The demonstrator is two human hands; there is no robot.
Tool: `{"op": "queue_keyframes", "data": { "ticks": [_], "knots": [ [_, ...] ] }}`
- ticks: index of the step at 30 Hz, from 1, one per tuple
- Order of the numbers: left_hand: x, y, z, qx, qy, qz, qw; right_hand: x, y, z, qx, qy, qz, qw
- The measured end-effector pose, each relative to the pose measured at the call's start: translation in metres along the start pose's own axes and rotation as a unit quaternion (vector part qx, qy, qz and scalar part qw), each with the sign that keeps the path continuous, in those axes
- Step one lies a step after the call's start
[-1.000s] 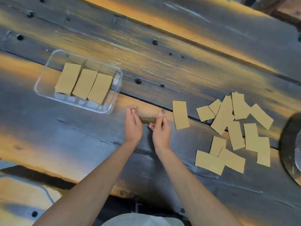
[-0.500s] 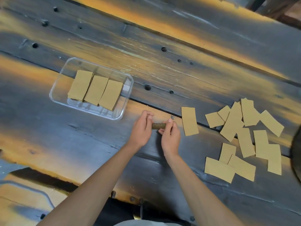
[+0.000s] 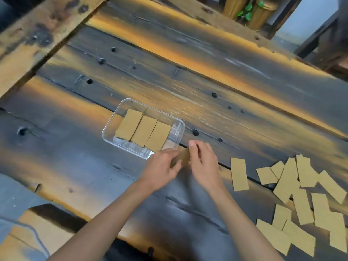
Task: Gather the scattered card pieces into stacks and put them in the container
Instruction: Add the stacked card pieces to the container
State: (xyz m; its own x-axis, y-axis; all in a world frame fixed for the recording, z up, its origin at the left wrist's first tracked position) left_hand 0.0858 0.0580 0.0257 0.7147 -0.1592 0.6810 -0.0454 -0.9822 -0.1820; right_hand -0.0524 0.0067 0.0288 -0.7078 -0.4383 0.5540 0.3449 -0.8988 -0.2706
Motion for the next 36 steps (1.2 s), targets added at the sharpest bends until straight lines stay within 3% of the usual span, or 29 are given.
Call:
{"op": "queue_keyframes", "data": {
  "ticks": [2, 5, 9, 13, 19, 24, 27, 30, 36],
  "knots": [
    [0.02, -0.002, 0.019, 0.054, -0.113, -0.023, 0.992, -0.01, 0.006, 0.012, -0.02, 0.088, -0.002, 0.996],
    [0.047, -0.003, 0.049, 0.13, -0.338, -0.033, 0.932, -0.033, 0.018, 0.019, -0.082, 0.185, -0.003, 0.979],
    [0.078, 0.0, 0.079, 0.169, -0.446, -0.016, 0.879, -0.071, 0.034, 0.032, -0.152, 0.311, 0.075, 0.935],
    [0.098, 0.009, 0.115, 0.209, -0.448, -0.013, 0.869, -0.103, 0.056, 0.048, -0.174, 0.345, 0.089, 0.918],
    [0.115, 0.027, 0.16, 0.261, -0.35, -0.002, 0.9, -0.15, 0.09, 0.055, -0.249, 0.361, 0.097, 0.894],
    [0.131, 0.029, 0.172, 0.249, -0.08, 0.034, 0.965, -0.172, 0.103, 0.044, -0.279, 0.401, 0.094, 0.868],
    [0.147, 0.028, 0.161, 0.238, 0.031, -0.063, 0.969, -0.179, 0.109, 0.038, -0.285, 0.404, 0.078, 0.866],
    [0.156, 0.034, 0.164, 0.196, 0.006, -0.126, 0.972, -0.182, 0.114, 0.037, -0.293, 0.395, 0.058, 0.869],
    [0.143, 0.059, 0.194, 0.203, -0.091, -0.112, 0.969, -0.197, 0.122, 0.047, -0.289, 0.332, 0.015, 0.898]
  ]
}}
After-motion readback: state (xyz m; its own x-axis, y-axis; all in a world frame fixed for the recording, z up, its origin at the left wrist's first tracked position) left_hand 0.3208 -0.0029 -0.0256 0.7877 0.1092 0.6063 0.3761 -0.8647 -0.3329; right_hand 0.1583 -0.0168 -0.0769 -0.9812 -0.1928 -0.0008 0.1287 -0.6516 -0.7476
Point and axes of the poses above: each hand's wrist, its own y-axis towards the middle knuckle, its own x-axis out of the back of the hand, z = x × y, the point moved 5 cm from there along y, towards the middle knuckle, and after that the axes turned 7 degrees about z, right-handed, at the moved point
